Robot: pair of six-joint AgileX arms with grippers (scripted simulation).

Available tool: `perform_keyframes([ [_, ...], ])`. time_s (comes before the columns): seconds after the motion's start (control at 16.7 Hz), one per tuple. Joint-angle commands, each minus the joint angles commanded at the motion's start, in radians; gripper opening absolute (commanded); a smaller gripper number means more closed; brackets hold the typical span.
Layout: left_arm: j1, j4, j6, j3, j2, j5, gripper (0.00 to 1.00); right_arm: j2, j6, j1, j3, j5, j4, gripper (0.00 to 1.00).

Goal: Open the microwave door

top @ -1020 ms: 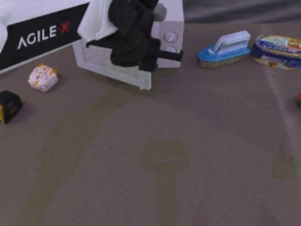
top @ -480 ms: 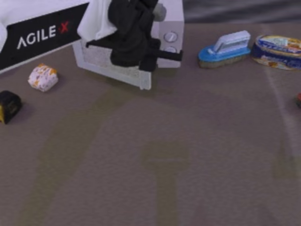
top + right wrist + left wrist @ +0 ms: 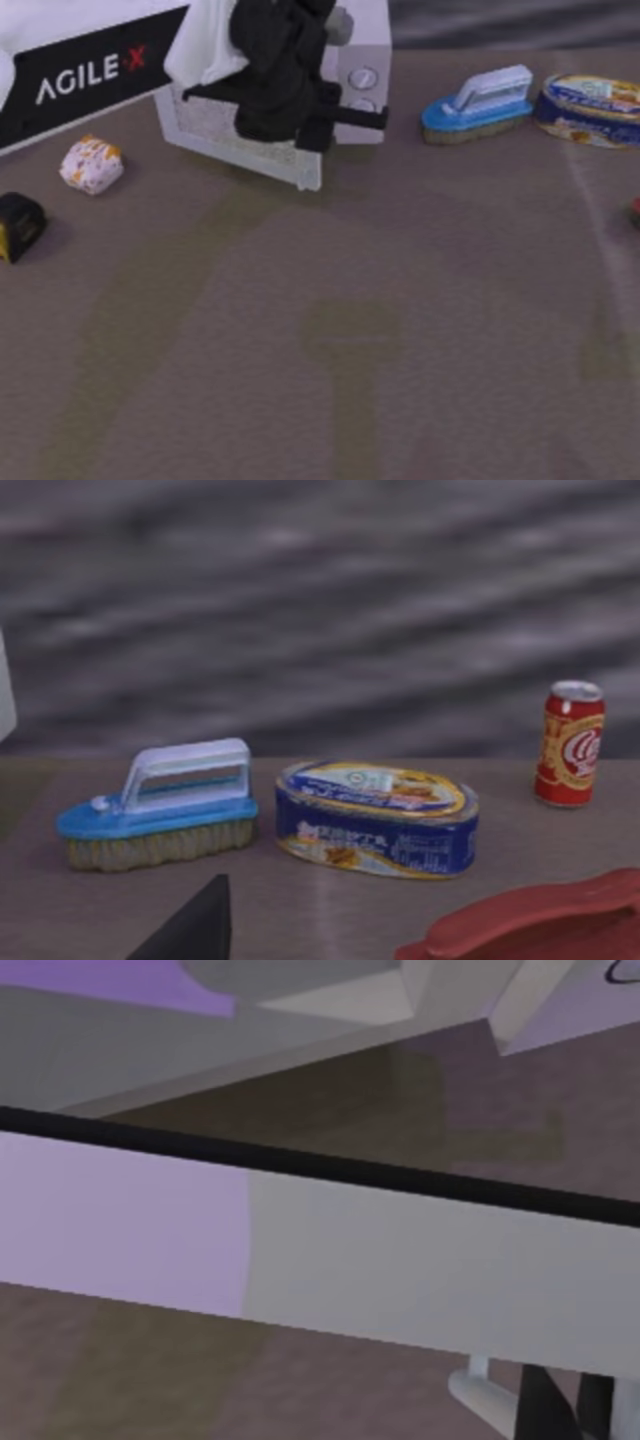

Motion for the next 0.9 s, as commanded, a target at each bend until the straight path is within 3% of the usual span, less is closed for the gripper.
perform_keyframes([
  [0.48,0.033,0.046,0.12,-0.119,-0.083,0.06,0.0,0.0,0.0,0.0,0.0,0.0,0.0,1.0],
  [0.9,0.035,0.052,0.128,-0.124,-0.092,0.064,0.0,0.0,0.0,0.0,0.0,0.0,0.0,1.0],
])
